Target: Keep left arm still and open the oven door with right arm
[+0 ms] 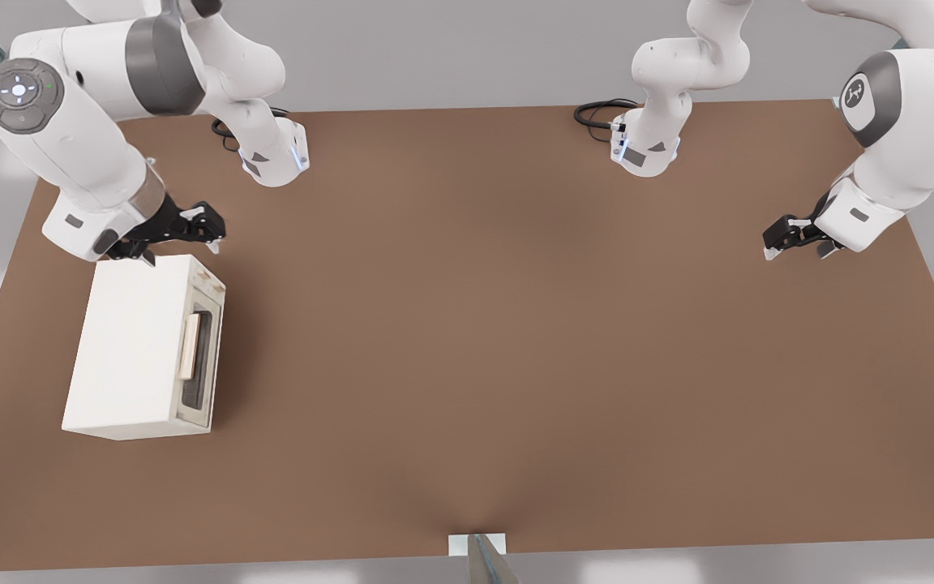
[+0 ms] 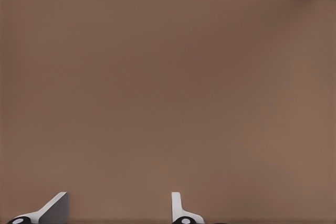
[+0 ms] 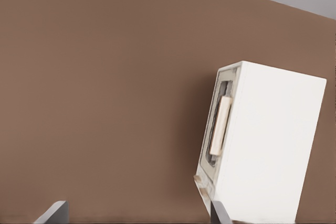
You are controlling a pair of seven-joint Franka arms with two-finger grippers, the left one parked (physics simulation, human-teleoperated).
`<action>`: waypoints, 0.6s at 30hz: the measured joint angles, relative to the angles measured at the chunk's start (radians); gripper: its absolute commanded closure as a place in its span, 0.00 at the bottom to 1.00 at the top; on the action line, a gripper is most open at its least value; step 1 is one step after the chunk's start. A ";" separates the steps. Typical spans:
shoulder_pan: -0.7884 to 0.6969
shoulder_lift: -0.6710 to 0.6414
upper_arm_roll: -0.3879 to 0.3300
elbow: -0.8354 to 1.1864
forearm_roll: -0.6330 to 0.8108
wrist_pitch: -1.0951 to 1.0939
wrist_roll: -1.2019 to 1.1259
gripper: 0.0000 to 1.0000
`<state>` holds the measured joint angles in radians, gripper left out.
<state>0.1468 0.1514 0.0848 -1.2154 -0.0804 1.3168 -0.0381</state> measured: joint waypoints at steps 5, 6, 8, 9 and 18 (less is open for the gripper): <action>0.001 0.114 0.003 0.003 -0.046 -0.026 -0.006 1.00; 0.007 0.187 0.004 0.004 -0.116 -0.030 -0.007 1.00; 0.058 0.319 0.004 0.006 -0.295 -0.024 -0.008 1.00; 0.068 0.372 0.004 0.007 -0.398 -0.015 -0.007 1.00; 0.180 0.530 -0.069 0.012 -0.725 0.030 0.069 1.00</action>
<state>0.3271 0.6815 0.0155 -1.2033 -0.8054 1.3470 0.0305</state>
